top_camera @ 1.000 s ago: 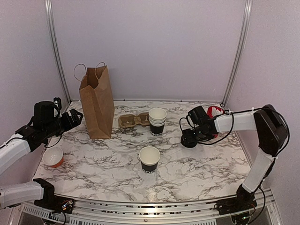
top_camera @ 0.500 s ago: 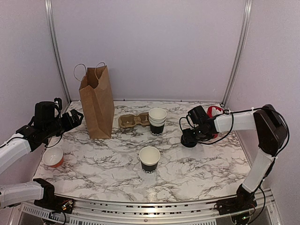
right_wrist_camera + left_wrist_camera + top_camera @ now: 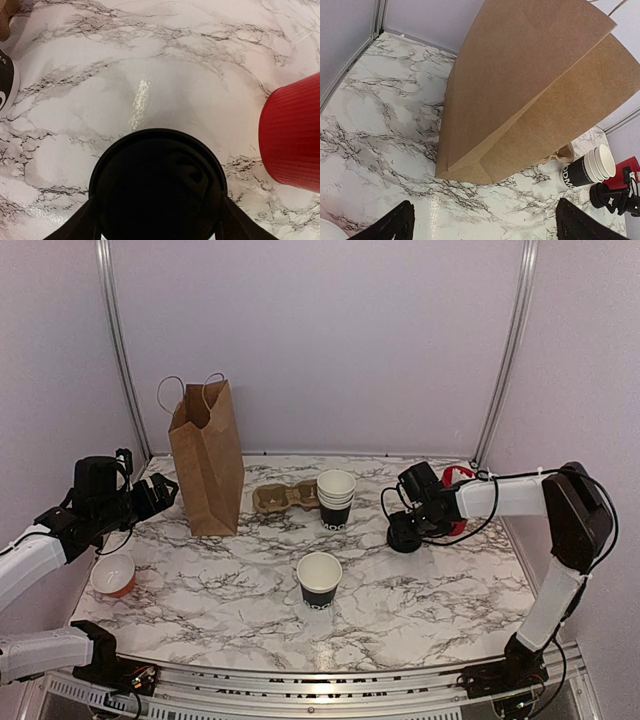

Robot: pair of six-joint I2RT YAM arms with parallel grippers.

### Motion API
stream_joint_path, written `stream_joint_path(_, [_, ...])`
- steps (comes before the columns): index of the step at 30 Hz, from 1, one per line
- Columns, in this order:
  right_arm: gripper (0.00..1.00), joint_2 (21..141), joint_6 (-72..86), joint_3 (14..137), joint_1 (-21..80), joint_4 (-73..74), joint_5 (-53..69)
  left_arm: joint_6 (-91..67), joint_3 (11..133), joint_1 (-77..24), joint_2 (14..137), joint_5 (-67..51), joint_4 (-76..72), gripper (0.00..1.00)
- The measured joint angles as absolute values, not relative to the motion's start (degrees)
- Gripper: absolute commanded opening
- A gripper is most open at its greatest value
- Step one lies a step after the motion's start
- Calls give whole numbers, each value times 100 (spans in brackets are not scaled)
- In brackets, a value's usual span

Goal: Pack the takeout coffee

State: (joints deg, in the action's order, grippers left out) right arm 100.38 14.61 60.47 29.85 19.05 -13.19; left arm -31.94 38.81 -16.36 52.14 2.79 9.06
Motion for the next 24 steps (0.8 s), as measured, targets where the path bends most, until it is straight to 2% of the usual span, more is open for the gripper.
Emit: stream_joint_path(24, [64,9601,1455,6267,3398,2370,-1538,-3194,3881,-1636,5216,196,880,99])
